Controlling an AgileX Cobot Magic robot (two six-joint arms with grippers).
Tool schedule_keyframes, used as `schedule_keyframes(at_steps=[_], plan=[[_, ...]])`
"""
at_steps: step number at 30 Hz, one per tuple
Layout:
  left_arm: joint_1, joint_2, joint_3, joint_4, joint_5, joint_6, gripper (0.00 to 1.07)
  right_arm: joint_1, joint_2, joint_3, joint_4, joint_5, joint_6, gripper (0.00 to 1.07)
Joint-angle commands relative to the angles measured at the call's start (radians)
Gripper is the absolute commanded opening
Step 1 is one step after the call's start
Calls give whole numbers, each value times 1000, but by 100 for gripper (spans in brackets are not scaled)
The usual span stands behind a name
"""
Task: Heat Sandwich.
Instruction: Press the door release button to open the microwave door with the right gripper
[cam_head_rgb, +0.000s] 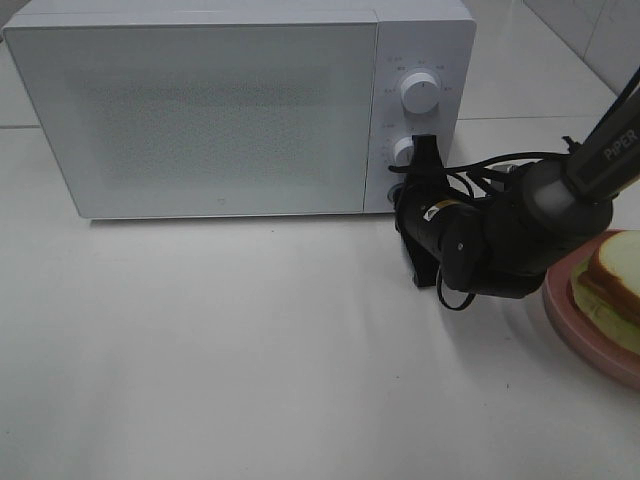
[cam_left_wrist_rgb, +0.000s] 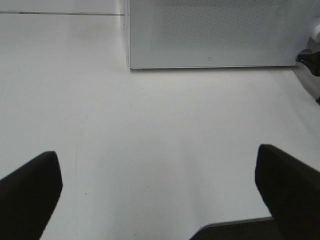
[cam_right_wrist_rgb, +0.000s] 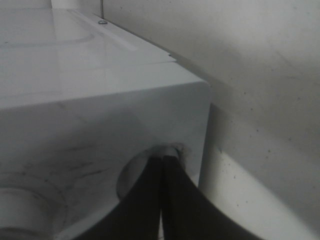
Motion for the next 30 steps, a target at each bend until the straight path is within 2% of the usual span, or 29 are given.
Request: schedule_keyframes(at_steps=[1,9,18,24,30], plan=[[2,-15,0,1,-4,2,98,-16,-2,-34,-9,-135,-9,0],[2,-15,0,1,-4,2,98,-16,-4,-40,-23,-263,14,0],[2,-15,0,1,-4,2,98,-17,1,-120,3,-265,-16,0],[2,-15,0,1,-4,2,98,-29,62,-193,23,-286,-2,0],[2,-15,0,1,-4,2,98,-29,65,-194,22,-285,-14,0]])
